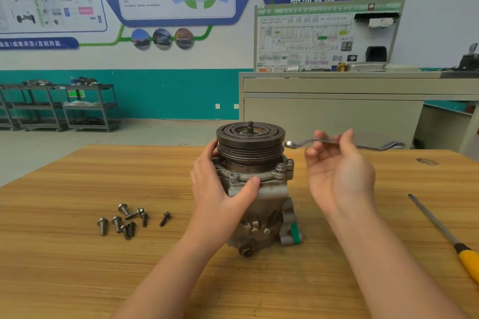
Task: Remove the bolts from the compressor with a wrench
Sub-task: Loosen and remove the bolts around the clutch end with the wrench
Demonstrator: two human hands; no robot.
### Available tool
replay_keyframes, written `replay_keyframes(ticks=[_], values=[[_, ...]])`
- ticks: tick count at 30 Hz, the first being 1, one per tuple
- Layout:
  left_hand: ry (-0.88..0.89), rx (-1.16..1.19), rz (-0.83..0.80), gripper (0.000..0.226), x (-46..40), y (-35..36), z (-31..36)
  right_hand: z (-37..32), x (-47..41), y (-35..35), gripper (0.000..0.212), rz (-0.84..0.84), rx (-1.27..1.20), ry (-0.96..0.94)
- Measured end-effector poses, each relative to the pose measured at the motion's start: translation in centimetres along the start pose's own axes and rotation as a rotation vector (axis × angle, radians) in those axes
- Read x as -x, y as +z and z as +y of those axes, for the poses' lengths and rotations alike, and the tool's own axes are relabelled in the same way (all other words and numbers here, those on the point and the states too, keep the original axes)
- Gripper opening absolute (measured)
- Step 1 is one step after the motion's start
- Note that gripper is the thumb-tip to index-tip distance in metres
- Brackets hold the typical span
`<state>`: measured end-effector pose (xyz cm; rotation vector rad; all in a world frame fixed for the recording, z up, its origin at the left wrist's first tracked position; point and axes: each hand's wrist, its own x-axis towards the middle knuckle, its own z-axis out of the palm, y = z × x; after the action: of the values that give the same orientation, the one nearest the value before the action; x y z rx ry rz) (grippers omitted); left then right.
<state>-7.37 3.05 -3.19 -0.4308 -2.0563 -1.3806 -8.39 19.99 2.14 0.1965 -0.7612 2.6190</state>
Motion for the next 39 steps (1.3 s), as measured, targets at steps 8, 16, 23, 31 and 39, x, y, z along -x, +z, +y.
replay_keyframes(ticks=[8, 16, 23, 31, 39], values=[[-0.010, -0.001, 0.005, 0.081, 0.0, 0.1, -0.1, 0.8, 3.1, 0.2, 0.013, -0.299, 0.670, -0.776], [-0.003, -0.030, 0.005, 0.085, -0.1, 0.1, -0.3, 3.2, 4.0, -1.2, 0.026, -0.593, 1.027, -1.278], [0.001, -0.004, 0.016, 0.077, 0.1, 0.1, -0.2, 1.9, 2.2, -0.4, 0.022, -0.054, 0.338, -0.392], [0.000, 0.008, -0.001, 0.079, -0.1, 0.0, -0.3, 0.0, 1.2, 0.4, 0.017, -0.149, 0.402, -0.466], [0.008, -0.002, 0.008, 0.079, -0.1, 0.1, -0.3, 1.6, 3.7, 0.0, 0.016, -0.390, 0.774, -0.909]])
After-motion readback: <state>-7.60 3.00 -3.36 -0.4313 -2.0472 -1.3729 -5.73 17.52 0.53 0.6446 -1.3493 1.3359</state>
